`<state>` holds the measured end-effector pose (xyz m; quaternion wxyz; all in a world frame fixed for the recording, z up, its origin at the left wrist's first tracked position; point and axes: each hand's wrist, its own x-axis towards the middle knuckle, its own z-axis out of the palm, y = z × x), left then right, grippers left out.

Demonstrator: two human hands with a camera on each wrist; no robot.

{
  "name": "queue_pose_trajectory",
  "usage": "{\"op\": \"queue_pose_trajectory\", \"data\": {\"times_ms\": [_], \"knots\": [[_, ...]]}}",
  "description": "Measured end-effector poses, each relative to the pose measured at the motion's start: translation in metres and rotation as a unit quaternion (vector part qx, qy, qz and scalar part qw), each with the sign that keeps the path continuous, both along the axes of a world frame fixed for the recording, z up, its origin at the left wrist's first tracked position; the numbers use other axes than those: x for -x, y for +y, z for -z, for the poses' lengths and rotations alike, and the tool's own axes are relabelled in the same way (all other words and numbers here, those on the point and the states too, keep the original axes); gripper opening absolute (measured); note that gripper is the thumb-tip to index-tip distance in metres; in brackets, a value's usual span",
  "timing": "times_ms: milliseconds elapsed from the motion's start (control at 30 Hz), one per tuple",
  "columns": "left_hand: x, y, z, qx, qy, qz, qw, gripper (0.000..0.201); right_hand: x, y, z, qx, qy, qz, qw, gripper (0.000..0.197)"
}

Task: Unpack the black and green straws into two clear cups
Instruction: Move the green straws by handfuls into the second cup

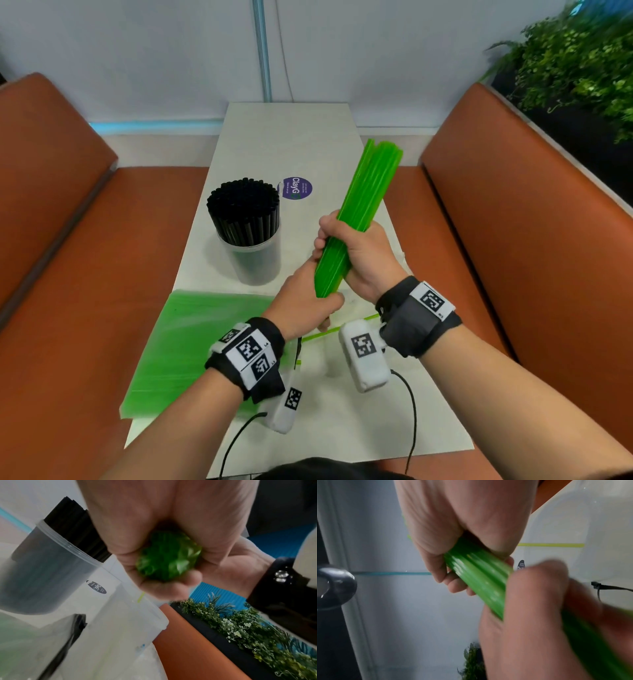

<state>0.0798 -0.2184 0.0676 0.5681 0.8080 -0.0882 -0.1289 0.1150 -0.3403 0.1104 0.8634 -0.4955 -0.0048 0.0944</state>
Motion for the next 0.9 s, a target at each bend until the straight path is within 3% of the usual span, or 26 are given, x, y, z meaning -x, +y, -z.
{"op": "queue_pose_trajectory", "data": {"times_ms": [167, 233, 333, 433, 467, 533, 633, 767, 900], "knots": [[0.0, 0.021, 0.008, -0.098, 0.005, 0.044, 0.994, 0.031, -0.017, -0.031, -0.013, -0.077, 0.076, 0.056, 0.993, 0.009], [0.0, 0.027, 0.009, -0.084, 0.007, 0.049, 0.995, 0.028, -0.021, -0.042, -0.018, -0.093, 0.094, 0.084, 0.988, 0.011], [0.001, 0.027, 0.005, 0.098, 0.025, -0.014, 0.995, 0.034, -0.024, -0.048, -0.019, -0.131, 0.086, 0.133, 0.979, 0.013], [-0.007, 0.023, -0.001, 0.299, 0.097, -0.191, 0.93, 0.049, -0.025, -0.047, -0.018, -0.172, 0.091, 0.179, 0.964, 0.012], [-0.01, 0.021, -0.002, 0.334, 0.121, -0.225, 0.907, 0.05, -0.025, -0.046, -0.016, -0.179, 0.089, 0.186, 0.962, 0.011], [-0.014, 0.017, -0.002, 0.347, 0.138, -0.243, 0.895, 0.05, -0.026, -0.047, -0.013, -0.171, 0.082, 0.192, 0.963, 0.011], [-0.016, 0.017, 0.0, 0.277, 0.12, -0.228, 0.925, 0.046, -0.032, -0.058, -0.015, -0.139, 0.062, 0.225, 0.962, 0.01], [-0.023, 0.018, 0.018, 0.034, 0.065, -0.167, 0.983, 0.032, -0.049, -0.079, -0.02, -0.046, -0.011, 0.282, 0.958, 0.017], [-0.025, 0.009, 0.037, -0.173, 0.043, -0.035, 0.983, 0.053, -0.063, -0.077, -0.008, 0.146, -0.061, 0.283, 0.946, 0.016]]}}
